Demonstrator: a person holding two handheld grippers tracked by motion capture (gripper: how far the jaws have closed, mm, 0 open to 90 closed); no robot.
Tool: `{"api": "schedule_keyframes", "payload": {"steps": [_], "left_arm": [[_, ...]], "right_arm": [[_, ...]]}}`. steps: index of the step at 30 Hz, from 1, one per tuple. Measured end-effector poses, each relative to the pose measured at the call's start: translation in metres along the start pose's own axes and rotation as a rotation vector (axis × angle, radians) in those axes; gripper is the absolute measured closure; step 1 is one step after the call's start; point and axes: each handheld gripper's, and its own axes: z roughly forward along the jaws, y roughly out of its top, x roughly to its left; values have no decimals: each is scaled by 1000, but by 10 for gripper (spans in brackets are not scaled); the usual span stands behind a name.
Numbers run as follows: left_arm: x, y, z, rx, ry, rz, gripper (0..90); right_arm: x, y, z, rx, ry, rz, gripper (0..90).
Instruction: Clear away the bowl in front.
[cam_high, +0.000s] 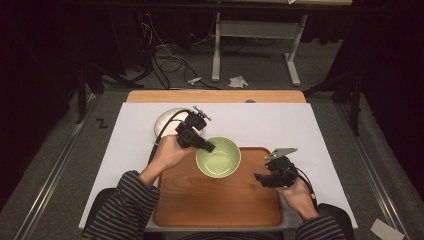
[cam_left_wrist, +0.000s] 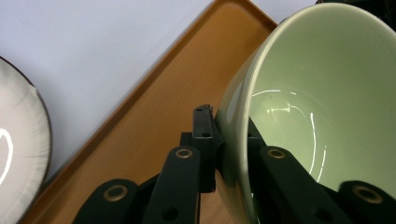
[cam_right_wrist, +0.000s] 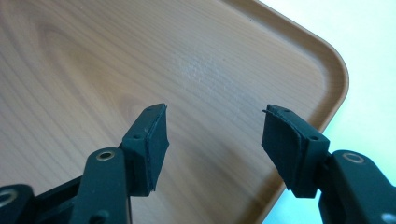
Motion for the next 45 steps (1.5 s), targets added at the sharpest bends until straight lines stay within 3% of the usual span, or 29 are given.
{"api": "schedule_keyframes", "payload": {"steps": [6, 14, 45], "left_arm": [[0, -5, 14, 41, -29, -10, 834], [5, -13, 29, 109, -19, -21, 836], [4, -22, 51, 157, -23, -14, 833]], "right_arm": [[0, 0, -1, -3, -3, -3, 419], [0, 0, -1, -3, -3, -2, 419], [0, 0, -1, 0, 1, -6, 419]]}}
